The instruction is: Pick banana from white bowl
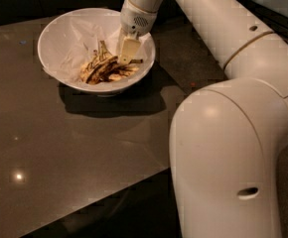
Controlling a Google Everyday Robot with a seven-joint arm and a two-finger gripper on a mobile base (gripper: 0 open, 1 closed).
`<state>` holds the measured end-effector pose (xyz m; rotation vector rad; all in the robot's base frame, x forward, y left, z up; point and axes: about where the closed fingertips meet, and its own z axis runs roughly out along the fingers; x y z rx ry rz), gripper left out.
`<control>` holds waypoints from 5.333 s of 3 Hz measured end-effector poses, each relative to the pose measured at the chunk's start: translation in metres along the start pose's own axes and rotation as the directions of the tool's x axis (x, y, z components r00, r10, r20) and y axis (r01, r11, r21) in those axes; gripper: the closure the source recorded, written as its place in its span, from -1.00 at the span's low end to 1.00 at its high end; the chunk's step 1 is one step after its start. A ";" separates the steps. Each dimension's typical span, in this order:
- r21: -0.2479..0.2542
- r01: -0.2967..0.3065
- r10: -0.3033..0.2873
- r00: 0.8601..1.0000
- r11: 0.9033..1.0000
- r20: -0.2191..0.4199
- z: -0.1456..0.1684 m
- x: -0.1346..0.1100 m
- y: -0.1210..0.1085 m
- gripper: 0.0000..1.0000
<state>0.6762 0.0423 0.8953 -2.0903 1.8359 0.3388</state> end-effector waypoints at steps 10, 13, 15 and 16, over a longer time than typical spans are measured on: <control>0.412 0.013 -0.109 0.972 0.911 0.210 -0.177 -0.068 0.122 1.00; 0.395 -0.049 -0.046 0.972 0.918 0.229 -0.174 -0.065 0.164 1.00; 0.369 -0.138 0.038 0.963 0.919 0.267 -0.162 -0.047 0.209 1.00; 0.357 -0.146 0.053 0.965 0.922 0.258 -0.156 -0.043 0.220 1.00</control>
Offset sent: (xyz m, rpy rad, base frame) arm -0.0648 -0.0164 0.0939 0.0845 -0.2039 -0.0071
